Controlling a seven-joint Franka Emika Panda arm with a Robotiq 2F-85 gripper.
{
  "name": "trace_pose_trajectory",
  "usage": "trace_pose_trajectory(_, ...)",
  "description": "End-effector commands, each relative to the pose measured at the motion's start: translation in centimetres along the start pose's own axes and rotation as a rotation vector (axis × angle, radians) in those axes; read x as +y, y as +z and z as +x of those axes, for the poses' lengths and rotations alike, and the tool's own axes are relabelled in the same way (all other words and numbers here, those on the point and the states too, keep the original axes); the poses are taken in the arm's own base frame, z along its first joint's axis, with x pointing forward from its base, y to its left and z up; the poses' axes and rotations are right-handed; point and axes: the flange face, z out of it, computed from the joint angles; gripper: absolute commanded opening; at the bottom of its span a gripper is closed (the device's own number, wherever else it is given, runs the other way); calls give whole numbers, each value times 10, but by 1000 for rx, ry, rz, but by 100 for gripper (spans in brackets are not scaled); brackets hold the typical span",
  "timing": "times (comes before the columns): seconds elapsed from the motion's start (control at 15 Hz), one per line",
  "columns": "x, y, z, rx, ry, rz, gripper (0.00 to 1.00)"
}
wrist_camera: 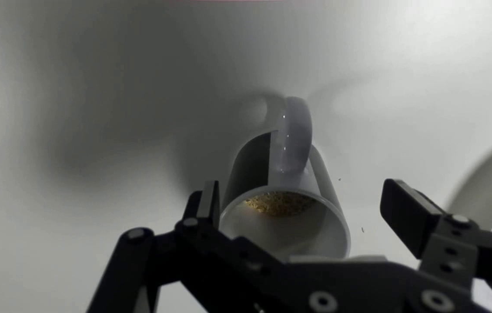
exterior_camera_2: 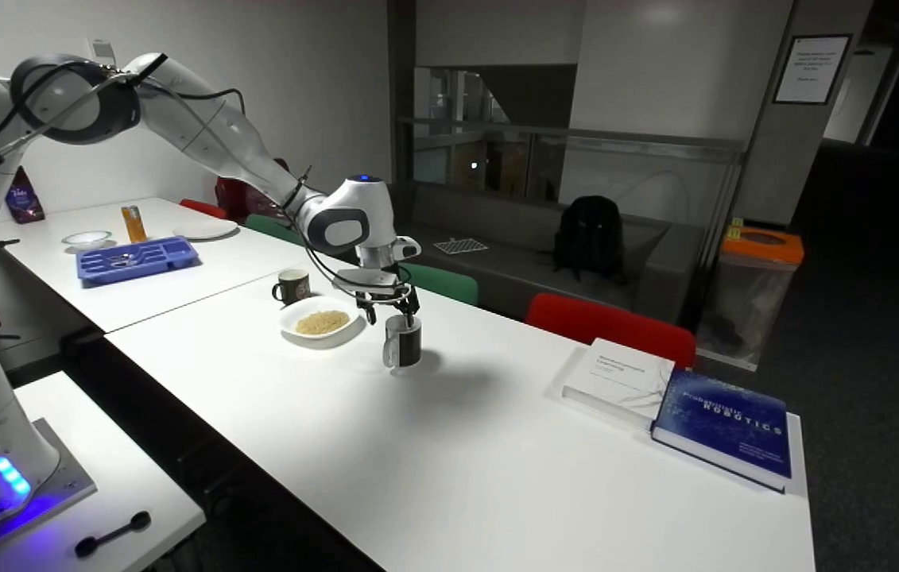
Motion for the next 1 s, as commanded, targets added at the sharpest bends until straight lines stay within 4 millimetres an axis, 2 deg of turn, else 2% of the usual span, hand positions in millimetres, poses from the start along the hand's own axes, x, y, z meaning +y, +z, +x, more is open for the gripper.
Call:
trace_pose_trajectory(0.0,11,3,1,-35,-28,31,100)
trace_pose_trajectory(0.93,-13,23,3,-84,-40,71,100)
